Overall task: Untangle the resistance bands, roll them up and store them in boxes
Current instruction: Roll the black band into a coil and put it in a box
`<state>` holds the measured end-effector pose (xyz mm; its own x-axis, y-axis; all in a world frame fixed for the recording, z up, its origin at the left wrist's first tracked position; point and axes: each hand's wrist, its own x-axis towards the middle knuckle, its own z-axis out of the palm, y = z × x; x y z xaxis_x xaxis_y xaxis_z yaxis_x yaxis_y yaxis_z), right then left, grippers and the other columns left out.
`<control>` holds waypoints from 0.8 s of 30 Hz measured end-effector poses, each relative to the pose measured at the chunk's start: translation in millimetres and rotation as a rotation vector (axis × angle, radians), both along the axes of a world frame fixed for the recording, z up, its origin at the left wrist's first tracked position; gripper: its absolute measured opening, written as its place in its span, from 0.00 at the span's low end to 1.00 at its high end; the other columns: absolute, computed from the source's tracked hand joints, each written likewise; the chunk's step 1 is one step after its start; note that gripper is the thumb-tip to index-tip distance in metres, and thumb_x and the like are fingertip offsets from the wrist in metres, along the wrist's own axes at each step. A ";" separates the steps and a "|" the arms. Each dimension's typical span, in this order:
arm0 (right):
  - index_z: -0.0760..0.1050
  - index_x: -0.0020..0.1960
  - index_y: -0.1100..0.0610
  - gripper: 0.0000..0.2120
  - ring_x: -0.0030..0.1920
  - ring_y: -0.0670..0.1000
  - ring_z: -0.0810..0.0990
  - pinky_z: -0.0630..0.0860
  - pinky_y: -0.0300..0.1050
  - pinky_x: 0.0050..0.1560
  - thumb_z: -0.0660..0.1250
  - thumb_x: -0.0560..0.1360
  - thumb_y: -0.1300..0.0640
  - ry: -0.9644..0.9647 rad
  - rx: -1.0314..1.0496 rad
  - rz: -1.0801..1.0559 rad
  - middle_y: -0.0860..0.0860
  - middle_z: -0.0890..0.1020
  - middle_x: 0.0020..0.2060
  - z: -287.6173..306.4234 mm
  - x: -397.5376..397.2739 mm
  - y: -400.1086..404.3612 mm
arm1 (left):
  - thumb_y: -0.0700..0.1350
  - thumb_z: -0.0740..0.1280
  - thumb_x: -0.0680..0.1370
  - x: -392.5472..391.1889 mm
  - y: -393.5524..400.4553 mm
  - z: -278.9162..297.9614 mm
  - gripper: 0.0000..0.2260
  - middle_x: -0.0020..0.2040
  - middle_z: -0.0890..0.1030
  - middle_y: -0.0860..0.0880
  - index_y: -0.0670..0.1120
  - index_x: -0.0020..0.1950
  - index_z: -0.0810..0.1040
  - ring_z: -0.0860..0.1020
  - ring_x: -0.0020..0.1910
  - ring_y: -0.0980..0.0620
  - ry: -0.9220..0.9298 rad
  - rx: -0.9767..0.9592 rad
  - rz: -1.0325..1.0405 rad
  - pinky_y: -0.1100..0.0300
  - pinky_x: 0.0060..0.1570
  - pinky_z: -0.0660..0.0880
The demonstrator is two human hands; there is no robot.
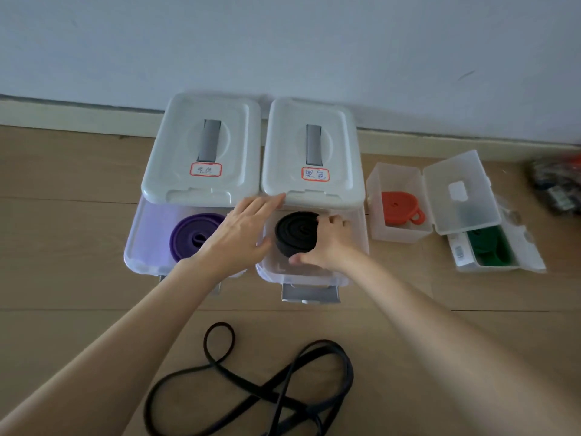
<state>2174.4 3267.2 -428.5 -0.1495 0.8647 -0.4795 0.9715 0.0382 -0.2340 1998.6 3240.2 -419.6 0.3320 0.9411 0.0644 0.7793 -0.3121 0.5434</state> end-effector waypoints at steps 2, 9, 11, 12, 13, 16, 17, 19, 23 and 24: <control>0.52 0.73 0.62 0.51 0.68 0.61 0.59 0.62 0.50 0.64 0.74 0.64 0.39 -0.058 -0.062 0.011 0.61 0.61 0.68 -13.9 -7.8 6.7 | 0.38 0.65 0.74 -2.7 -2.4 -5.8 0.31 0.69 0.69 0.49 0.45 0.75 0.58 0.64 0.67 0.49 0.002 0.010 -0.014 0.58 0.67 0.60; 0.43 0.75 0.61 0.55 0.71 0.63 0.57 0.60 0.54 0.69 0.73 0.65 0.39 -0.170 -0.230 0.101 0.61 0.54 0.72 -28.6 -6.3 12.9 | 0.37 0.65 0.73 -3.7 -6.4 -15.1 0.32 0.69 0.70 0.46 0.43 0.75 0.57 0.60 0.72 0.49 0.031 0.050 -0.014 0.55 0.70 0.60; 0.50 0.74 0.61 0.48 0.71 0.62 0.58 0.62 0.54 0.69 0.73 0.67 0.42 -0.153 -0.241 0.091 0.61 0.57 0.72 -21.1 -5.6 16.8 | 0.36 0.65 0.74 -1.0 -8.1 -11.4 0.31 0.70 0.69 0.45 0.42 0.75 0.58 0.60 0.72 0.49 0.038 0.051 -0.006 0.56 0.70 0.59; 0.52 0.74 0.61 0.44 0.71 0.62 0.59 0.62 0.54 0.69 0.72 0.69 0.44 -0.133 -0.238 0.066 0.61 0.57 0.72 -16.8 -5.5 18.4 | 0.37 0.65 0.74 -0.4 -9.7 -8.3 0.30 0.70 0.69 0.44 0.42 0.75 0.58 0.61 0.71 0.48 0.031 0.050 0.003 0.57 0.69 0.58; 0.52 0.74 0.61 0.41 0.71 0.62 0.59 0.63 0.54 0.69 0.70 0.72 0.45 -0.105 -0.242 0.033 0.61 0.57 0.72 -11.5 -5.8 18.2 | 0.37 0.65 0.75 0.3 -13.3 -4.2 0.29 0.69 0.69 0.44 0.42 0.74 0.60 0.63 0.70 0.47 0.019 0.049 0.021 0.59 0.68 0.59; 0.57 0.73 0.62 0.31 0.68 0.61 0.66 0.67 0.51 0.66 0.65 0.76 0.52 -0.015 -0.262 -0.027 0.62 0.63 0.71 6.6 -5.3 7.8 | 0.37 0.65 0.75 3.7 -37.6 12.3 0.22 0.65 0.72 0.41 0.38 0.70 0.67 0.70 0.64 0.42 -0.044 0.067 0.144 0.55 0.62 0.66; 0.61 0.71 0.62 0.27 0.66 0.60 0.69 0.69 0.50 0.64 0.64 0.77 0.54 0.016 -0.271 -0.034 0.61 0.67 0.69 13.4 -4.8 1.6 | 0.35 0.65 0.75 4.8 -50.9 15.6 0.20 0.62 0.74 0.40 0.37 0.67 0.70 0.72 0.60 0.40 -0.060 0.092 0.186 0.53 0.59 0.68; 0.65 0.68 0.65 0.21 0.64 0.59 0.72 0.70 0.49 0.62 0.61 0.78 0.57 0.060 -0.252 -0.041 0.60 0.71 0.66 25.7 -3.8 -14.1 | 0.30 0.64 0.72 5.4 -79.0 17.9 0.17 0.56 0.77 0.39 0.35 0.60 0.75 0.75 0.52 0.39 -0.097 0.155 0.268 0.53 0.52 0.71; 0.74 0.60 0.61 0.13 0.50 0.52 0.76 0.71 0.41 0.48 0.61 0.77 0.61 0.287 0.034 -0.117 0.57 0.78 0.57 41.9 4.1 -61.5 | 0.29 0.62 0.71 3.6 -139.4 8.8 0.13 0.49 0.77 0.41 0.36 0.54 0.77 0.77 0.47 0.42 -0.119 0.047 0.420 0.56 0.43 0.71; 0.76 0.57 0.60 0.10 0.46 0.49 0.75 0.68 0.38 0.45 0.61 0.77 0.62 0.369 0.158 -0.151 0.55 0.79 0.54 45.3 6.7 -76.7 | 0.29 0.62 0.71 3.3 -153.3 4.1 0.13 0.47 0.77 0.40 0.36 0.54 0.77 0.77 0.46 0.41 -0.102 0.004 0.416 0.53 0.43 0.72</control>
<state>2181.1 3190.5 -383.1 -0.1523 0.9486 -0.2774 0.8209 -0.0349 -0.5700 2002.0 3086.9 -415.5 -0.0839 0.9931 0.0814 0.7815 0.0149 0.6238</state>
